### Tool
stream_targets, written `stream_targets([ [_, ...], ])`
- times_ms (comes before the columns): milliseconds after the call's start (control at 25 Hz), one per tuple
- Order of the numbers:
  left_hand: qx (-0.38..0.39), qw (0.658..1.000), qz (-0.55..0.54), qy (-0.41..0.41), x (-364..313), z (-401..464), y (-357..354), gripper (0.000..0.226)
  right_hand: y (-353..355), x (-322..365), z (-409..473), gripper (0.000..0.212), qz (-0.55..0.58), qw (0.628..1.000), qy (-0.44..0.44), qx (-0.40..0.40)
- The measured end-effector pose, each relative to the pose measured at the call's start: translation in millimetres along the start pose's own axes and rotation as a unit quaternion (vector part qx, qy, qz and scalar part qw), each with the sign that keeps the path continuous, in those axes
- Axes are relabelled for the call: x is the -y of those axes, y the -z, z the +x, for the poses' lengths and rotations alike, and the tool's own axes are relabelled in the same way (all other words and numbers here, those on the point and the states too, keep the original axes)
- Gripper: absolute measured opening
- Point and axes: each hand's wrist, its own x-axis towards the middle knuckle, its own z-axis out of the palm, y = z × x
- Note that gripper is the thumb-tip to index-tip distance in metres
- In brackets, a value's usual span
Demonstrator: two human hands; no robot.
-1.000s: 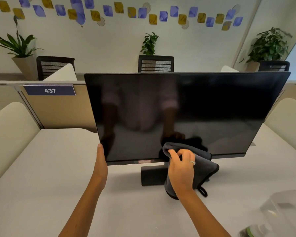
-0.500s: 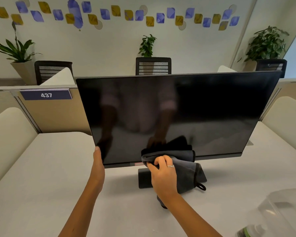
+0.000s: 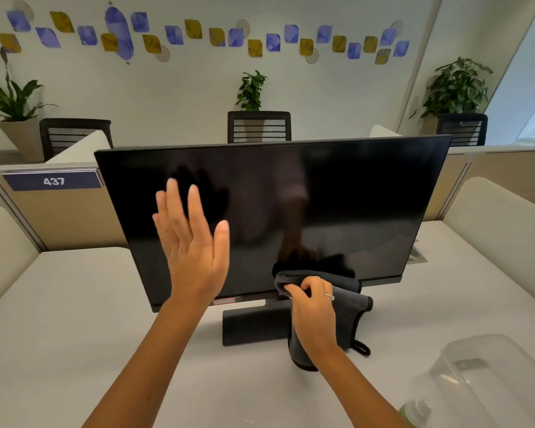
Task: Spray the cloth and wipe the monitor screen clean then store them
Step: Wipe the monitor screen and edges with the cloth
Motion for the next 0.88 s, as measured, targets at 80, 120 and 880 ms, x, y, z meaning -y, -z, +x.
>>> stream_targets([
  [80, 0.006, 0.998, 0.031, -0.05, -24.6, 22.7, 2.1, 0.061, 8.1, -17.9, 2.2, 0.029, -0.014, 0.999, -0.032, -0.019],
  [120, 0.009, 0.997, 0.047, -0.069, -35.9, 34.7, 3.3, 0.061, 11.9, -26.9, 3.3, 0.031, -0.011, 0.998, -0.053, -0.03],
  [880, 0.12, 0.979, 0.094, -0.132, -127.2, 91.6, -28.4, 0.053, 6.2, -15.1, 2.2, 0.023, 0.052, 0.999, 0.012, 0.009],
])
